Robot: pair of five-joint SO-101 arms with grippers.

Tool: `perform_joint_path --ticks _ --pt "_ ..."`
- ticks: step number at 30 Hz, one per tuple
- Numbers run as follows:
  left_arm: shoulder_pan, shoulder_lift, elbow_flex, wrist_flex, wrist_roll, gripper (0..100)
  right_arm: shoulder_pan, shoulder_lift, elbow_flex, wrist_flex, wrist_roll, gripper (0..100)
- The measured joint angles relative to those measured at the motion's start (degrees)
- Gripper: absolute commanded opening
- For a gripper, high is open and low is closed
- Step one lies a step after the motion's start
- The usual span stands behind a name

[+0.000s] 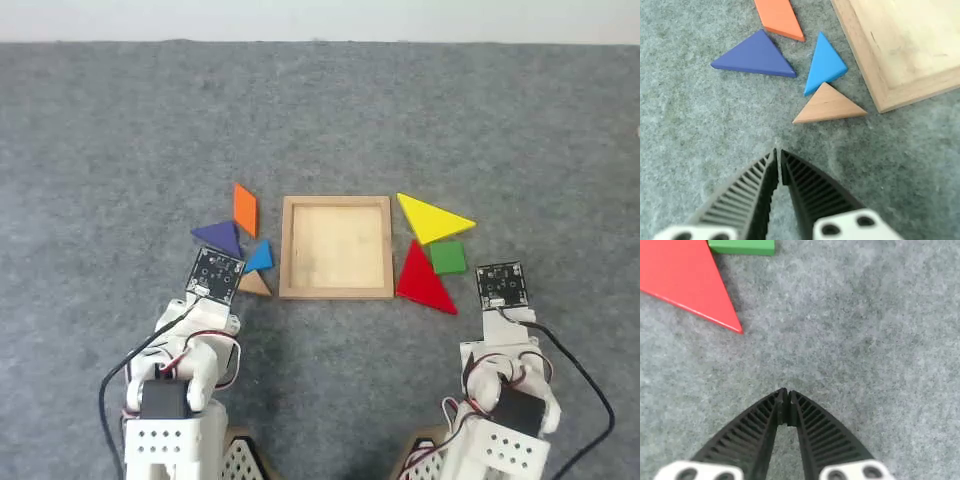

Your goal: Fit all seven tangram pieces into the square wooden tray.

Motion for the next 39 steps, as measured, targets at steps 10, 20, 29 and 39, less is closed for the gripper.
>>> perform_joint_path --ticks 10,20,29,39 --pt "0.0 0.0 0.0 0.0 0.0 1 0.0 0.0 0.0 0.0 0.0 0.8" --pt "0.0 0.0 0.0 0.0 0.0 1 0.0 0.0 0.0 0.0 0.0 0.8" --pt "0.0 0.0 0.0 0.0 0.0 1 0.0 0.0 0.0 0.0 0.09 0.8" --pt "0.0 0.0 0.0 0.0 0.0 1 0.0 0.0 0.0 -6.59 0.18 0.9"
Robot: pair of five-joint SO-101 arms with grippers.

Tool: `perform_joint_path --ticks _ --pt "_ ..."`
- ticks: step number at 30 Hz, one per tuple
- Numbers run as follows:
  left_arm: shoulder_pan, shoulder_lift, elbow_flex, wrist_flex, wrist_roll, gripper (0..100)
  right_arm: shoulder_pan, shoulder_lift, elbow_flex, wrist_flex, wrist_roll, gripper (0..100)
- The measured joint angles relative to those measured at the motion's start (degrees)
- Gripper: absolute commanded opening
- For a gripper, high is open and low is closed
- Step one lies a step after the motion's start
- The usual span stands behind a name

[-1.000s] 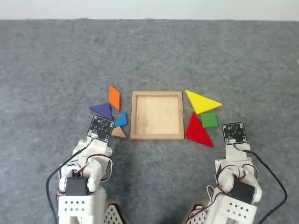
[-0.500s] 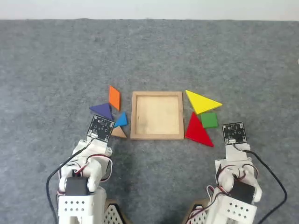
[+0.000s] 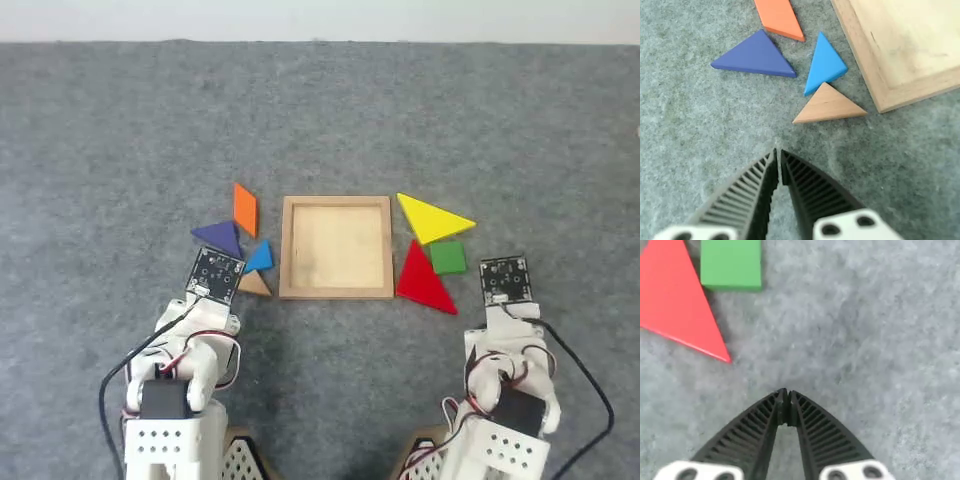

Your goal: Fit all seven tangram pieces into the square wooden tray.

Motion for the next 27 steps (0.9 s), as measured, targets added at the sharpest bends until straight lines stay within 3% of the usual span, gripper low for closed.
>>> perform_joint_path --ticks 7,12,20,27 --pt "0.0 0.0 0.0 0.0 0.0 1 5.45 0.0 0.0 -0.09 12.4 2.3" --pt "0.0 0.0 0.0 0.0 0.0 1 6.07 0.0 -3.6 4.22 12.92 13.1" --pt "0.0 0.0 0.0 0.0 0.0 1 -1.05 2.11 -13.19 4.84 16.35 14.1" --pt "0.0 0.0 0.0 0.0 0.0 1 -8.79 28.75 -32.7 4.84 13.36 14.4"
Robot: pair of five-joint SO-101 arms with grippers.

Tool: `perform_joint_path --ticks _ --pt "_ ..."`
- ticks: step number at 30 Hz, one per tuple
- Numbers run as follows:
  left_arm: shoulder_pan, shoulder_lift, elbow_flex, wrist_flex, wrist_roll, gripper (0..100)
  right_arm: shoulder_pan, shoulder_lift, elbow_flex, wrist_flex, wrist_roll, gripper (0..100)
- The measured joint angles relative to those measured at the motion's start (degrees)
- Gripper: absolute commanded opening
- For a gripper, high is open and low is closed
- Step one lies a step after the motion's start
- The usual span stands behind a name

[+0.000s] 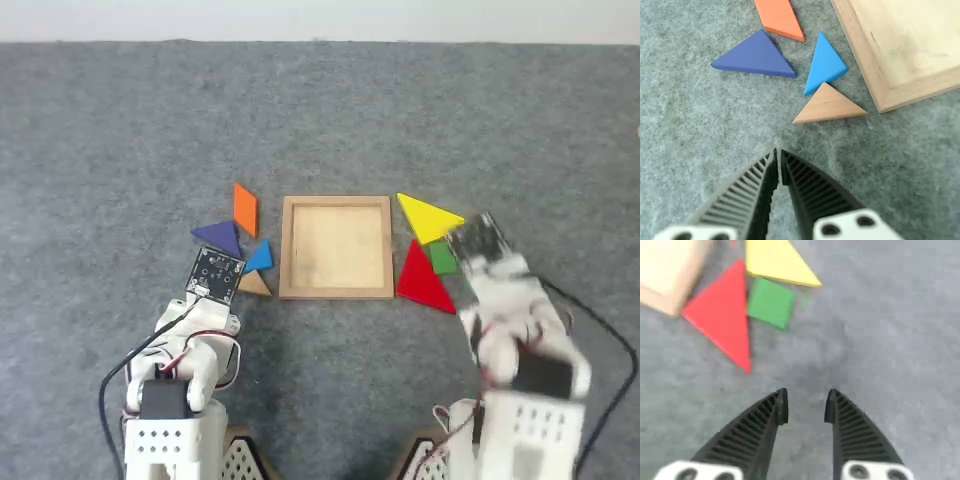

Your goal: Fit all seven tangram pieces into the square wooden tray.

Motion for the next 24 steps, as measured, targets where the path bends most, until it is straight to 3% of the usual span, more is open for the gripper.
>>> perform_joint_path --ticks 5,11,16,24 --pt "0.0 0.0 0.0 0.0 0.0 1 -9.85 26.64 -13.63 -0.26 -4.84 20.6" --pt "0.0 0.0 0.0 0.0 0.0 1 -17.93 51.08 -19.87 -8.26 -10.11 29.6" --pt "0.0 0.0 0.0 0.0 0.0 1 -25.23 60.04 -21.27 -11.34 -10.73 29.8" --pt "0.0 0.0 0.0 0.0 0.0 1 -26.11 66.37 -21.27 -14.24 -23.3 29.8"
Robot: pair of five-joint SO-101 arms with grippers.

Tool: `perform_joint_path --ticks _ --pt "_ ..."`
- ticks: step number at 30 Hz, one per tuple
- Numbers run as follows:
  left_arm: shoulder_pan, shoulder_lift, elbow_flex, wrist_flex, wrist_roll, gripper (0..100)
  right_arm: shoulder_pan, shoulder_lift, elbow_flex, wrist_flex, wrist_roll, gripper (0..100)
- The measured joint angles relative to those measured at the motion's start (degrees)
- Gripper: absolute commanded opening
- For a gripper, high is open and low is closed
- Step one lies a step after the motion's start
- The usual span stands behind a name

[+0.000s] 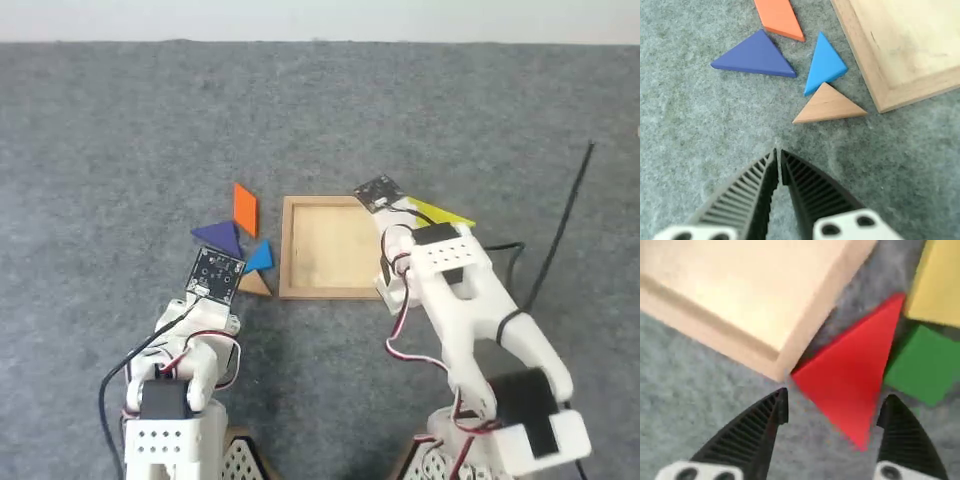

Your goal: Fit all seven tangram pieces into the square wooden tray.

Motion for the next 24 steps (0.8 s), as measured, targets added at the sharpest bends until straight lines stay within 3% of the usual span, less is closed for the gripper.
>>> perform_joint_path --ticks 24 --pt "0.09 0.0 0.0 0.0 0.0 1 0.62 10.55 -6.51 -4.66 -11.87 29.9"
